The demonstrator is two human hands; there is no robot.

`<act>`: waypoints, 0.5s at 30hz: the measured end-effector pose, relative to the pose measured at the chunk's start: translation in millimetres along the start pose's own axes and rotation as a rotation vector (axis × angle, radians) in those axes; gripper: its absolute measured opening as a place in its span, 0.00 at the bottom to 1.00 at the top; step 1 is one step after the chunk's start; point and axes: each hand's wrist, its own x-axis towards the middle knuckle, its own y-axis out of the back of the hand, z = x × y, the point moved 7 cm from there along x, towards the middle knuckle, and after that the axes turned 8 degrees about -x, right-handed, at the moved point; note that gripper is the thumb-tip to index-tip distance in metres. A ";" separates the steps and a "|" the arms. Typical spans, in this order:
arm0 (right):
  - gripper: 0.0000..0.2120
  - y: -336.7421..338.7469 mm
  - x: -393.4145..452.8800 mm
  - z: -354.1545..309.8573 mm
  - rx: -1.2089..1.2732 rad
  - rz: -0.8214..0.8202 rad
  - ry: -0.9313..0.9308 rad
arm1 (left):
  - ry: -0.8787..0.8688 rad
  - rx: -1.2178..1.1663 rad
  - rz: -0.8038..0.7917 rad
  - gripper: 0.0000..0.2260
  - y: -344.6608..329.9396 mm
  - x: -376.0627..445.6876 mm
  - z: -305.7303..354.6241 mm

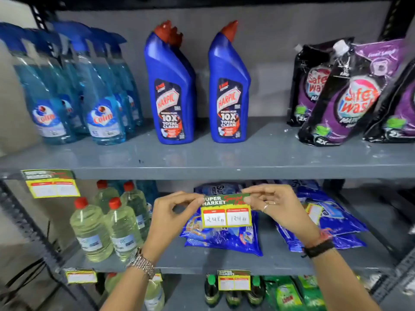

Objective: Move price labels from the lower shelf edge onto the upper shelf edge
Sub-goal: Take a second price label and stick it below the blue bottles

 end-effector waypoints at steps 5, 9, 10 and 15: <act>0.07 -16.0 15.5 -48.5 -0.090 0.136 0.103 | -0.055 0.060 0.156 0.03 39.7 15.9 23.1; 0.06 -20.8 28.0 -54.5 -0.161 0.230 0.111 | 0.001 0.080 0.218 0.02 49.4 25.6 22.2; 0.07 -22.1 29.7 -55.1 -0.177 0.245 0.115 | 0.003 0.094 0.221 0.03 49.7 27.2 22.1; 0.04 -28.1 34.5 -54.7 -0.252 0.281 0.099 | 0.011 0.141 0.229 0.05 52.5 33.5 20.3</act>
